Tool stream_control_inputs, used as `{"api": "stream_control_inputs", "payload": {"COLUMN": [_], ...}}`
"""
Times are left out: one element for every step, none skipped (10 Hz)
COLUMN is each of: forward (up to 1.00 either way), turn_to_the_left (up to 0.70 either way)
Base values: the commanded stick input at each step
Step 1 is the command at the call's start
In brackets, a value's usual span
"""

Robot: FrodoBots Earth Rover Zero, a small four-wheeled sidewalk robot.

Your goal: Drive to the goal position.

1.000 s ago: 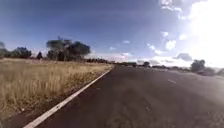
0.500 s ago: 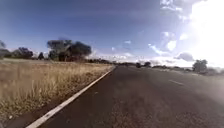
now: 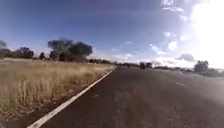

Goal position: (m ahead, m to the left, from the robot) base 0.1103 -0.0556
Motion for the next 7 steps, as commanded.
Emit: {"api": "stream_control_inputs", "payload": {"forward": [0.41,0.30,0.18,0.07,0.00,0.00,0.00], "turn_to_the_left": [0.00,0.00,0.00,0.00,0.00,0.00,0.00]}}
